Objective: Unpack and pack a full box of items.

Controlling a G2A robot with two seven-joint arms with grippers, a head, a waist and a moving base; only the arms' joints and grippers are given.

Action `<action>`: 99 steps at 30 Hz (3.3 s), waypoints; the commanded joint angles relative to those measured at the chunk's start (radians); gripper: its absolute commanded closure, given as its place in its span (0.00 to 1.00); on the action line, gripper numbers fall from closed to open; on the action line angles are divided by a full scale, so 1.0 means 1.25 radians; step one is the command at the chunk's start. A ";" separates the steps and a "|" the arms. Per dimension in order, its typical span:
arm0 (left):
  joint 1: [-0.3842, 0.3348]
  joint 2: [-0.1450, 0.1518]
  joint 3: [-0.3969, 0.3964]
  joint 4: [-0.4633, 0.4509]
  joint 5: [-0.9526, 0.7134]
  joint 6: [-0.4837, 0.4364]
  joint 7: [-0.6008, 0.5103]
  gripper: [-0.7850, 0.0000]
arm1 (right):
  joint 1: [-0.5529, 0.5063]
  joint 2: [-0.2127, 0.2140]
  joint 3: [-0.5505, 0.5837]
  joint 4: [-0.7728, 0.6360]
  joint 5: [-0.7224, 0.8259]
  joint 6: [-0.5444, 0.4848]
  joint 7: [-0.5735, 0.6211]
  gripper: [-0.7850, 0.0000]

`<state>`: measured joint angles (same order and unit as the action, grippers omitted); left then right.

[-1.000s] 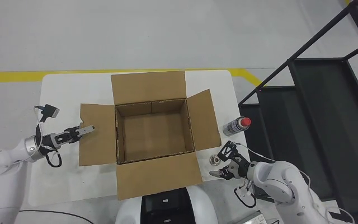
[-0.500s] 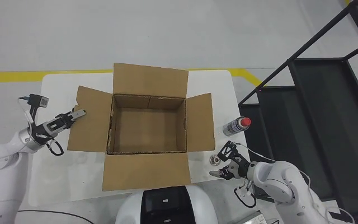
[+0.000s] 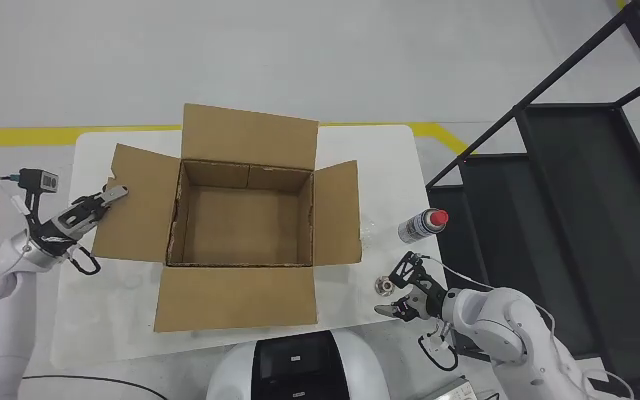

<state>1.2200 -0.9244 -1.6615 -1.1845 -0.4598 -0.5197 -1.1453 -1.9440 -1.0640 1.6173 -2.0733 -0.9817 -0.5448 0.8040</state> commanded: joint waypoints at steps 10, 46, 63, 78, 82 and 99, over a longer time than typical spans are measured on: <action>0.052 0.013 -0.052 -0.025 0.031 -0.006 0.035 0.00 | 0.000 0.000 0.000 0.000 0.000 0.000 0.000 0.00; 0.255 0.011 -0.221 -0.230 -0.165 -0.060 0.138 0.00 | 0.119 -0.002 -0.162 0.062 -0.198 0.038 0.013 0.00; 0.255 0.011 -0.221 -0.230 -0.165 -0.060 0.138 0.00 | 0.208 -0.006 -0.229 0.191 -0.203 0.037 0.030 0.00; 0.255 0.011 -0.221 -0.230 -0.165 -0.060 0.138 0.00 | 0.217 -0.002 -0.232 0.238 -0.233 0.034 0.007 0.00; 0.255 0.011 -0.221 -0.230 -0.165 -0.060 0.138 0.00 | 0.218 0.000 -0.228 0.247 -0.233 0.028 -0.001 0.00; 0.255 0.011 -0.221 -0.230 -0.165 -0.060 0.138 0.00 | 0.254 0.003 -0.239 0.318 -0.228 0.043 -0.008 0.71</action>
<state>1.5393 -0.9110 -1.9372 -1.4717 -0.6665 -0.5949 -0.9731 -1.6275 -1.0599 1.3205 -1.6801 -1.2625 -0.4966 0.7935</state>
